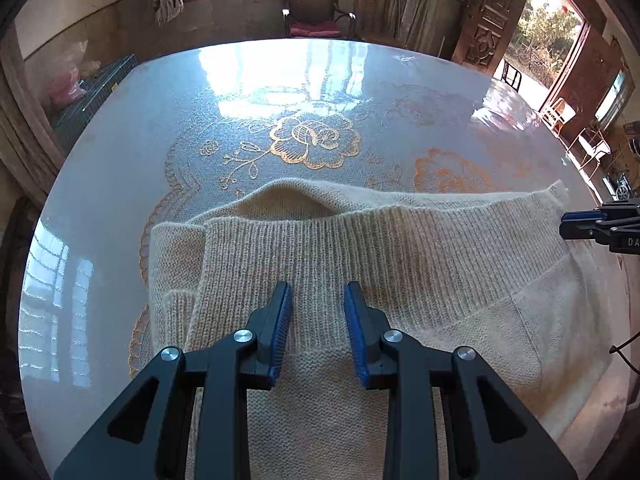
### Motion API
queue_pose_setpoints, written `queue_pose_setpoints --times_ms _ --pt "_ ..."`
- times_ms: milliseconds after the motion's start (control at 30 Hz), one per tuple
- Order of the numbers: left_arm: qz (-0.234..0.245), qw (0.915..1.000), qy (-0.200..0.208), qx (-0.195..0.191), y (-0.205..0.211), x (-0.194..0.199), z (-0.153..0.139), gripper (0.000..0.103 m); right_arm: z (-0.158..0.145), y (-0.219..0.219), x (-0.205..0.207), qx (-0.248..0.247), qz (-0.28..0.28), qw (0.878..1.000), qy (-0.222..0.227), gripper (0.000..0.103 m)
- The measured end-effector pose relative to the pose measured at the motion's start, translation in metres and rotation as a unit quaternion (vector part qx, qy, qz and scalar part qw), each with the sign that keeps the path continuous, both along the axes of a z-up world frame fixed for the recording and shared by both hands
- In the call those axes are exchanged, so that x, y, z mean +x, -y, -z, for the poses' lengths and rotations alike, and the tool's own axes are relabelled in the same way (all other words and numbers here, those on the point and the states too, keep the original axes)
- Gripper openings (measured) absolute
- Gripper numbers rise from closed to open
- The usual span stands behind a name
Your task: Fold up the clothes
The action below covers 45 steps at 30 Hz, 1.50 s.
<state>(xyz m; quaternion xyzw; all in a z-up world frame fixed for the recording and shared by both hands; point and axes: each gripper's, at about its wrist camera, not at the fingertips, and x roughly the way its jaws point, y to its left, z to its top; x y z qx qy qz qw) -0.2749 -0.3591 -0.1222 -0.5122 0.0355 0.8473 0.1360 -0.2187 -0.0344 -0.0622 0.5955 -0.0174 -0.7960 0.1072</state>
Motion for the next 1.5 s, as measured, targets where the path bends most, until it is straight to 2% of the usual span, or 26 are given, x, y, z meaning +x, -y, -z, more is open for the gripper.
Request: queue_pose_setpoints --times_ms 33,133,233,300,333,367,433,533,600,700,800,900,967,1067,1133,1167,1300,1333,1367,1433,1500 --pt "0.001 1.0 -0.002 -0.01 0.0 -0.002 0.002 0.029 0.009 0.002 -0.002 0.047 0.004 0.999 0.01 0.021" --pt "-0.006 0.9995 -0.008 -0.03 0.001 -0.007 0.005 0.031 0.016 -0.002 -0.001 0.121 0.021 0.992 0.001 0.025" --pt "-0.041 0.9982 -0.036 -0.023 0.012 -0.002 0.0 0.031 0.012 -0.011 0.007 0.123 0.04 0.992 -0.005 0.028" --pt "-0.059 0.997 -0.047 0.016 0.028 0.01 -0.007 0.031 0.008 -0.013 0.014 0.123 0.048 0.991 -0.012 0.028" --pt "-0.061 0.9957 -0.048 0.051 0.038 0.017 -0.011 0.031 0.006 -0.014 0.017 0.123 0.051 0.991 -0.015 0.028" --pt "-0.055 0.9958 -0.049 0.054 0.042 0.026 -0.014 0.031 0.002 -0.016 0.022 0.116 0.055 0.992 -0.02 0.028" --pt "-0.045 0.9958 -0.052 0.06 0.052 0.043 -0.02 0.031 -0.015 -0.012 0.039 0.054 0.045 0.997 -0.034 0.028" --pt "-0.029 0.9956 -0.057 0.069 0.067 0.069 -0.03 0.031 -0.025 0.016 0.064 -0.019 -0.009 0.999 -0.029 0.03" --pt "-0.034 0.9976 -0.049 0.037 0.07 0.073 -0.024 0.031 -0.024 0.043 0.078 -0.042 -0.049 0.998 -0.018 0.03" --pt "-0.051 0.9987 -0.009 0.005 0.078 0.076 0.003 0.031 0.003 0.051 0.083 0.009 -0.065 0.998 -0.007 0.03" --pt "-0.047 0.9987 -0.016 0.014 0.075 0.088 -0.001 0.033 0.014 0.039 0.08 0.094 -0.036 0.995 -0.003 0.03" --pt "-0.043 0.9986 -0.024 0.022 0.072 0.1 -0.004 0.033 0.006 0.023 0.083 0.073 -0.003 0.997 -0.004 0.032" --pt "-0.04 0.9984 -0.029 0.028 0.069 0.109 -0.007 0.033 -0.01 0.022 0.093 0.041 -0.002 0.999 -0.019 0.033" --pt "-0.036 0.998 -0.037 0.036 0.066 0.121 -0.01 0.033 -0.022 0.033 0.113 -0.042 -0.029 0.999 -0.007 0.034" --pt "-0.033 0.9977 -0.042 0.042 0.064 0.129 -0.013 0.033 -0.016 0.049 0.125 -0.073 -0.059 0.995 0.015 0.034" --pt "-0.032 0.9975 -0.044 0.045 0.063 0.133 -0.014 0.033 -0.011 0.052 0.132 -0.05 -0.065 0.996 0.021 0.034" --pt "-0.047 0.9988 0.007 0.015 0.07 0.13 0.021 0.033 0.015 0.046 0.15 0.019 -0.051 0.998 0.039 0.034" --pt "-0.05 0.9987 -0.001 0.004 0.072 0.132 0.019 0.033 0.02 0.042 0.153 0.03 -0.044 0.998 0.04 0.033" --pt "-0.053 0.9985 -0.009 -0.007 0.074 0.134 0.018 0.033 0.018 0.036 0.156 0.027 -0.034 0.998 0.042 0.033" --pt "-0.061 0.9977 -0.011 0.027 0.081 0.137 0.01 0.033 0.01 0.026 0.162 0.01 -0.012 0.999 0.042 0.034" --pt "-0.057 0.9971 -0.022 0.046 0.08 0.146 -0.001 0.033 -0.002 0.02 0.173 -0.027 -0.005 0.999 0.034 0.034"
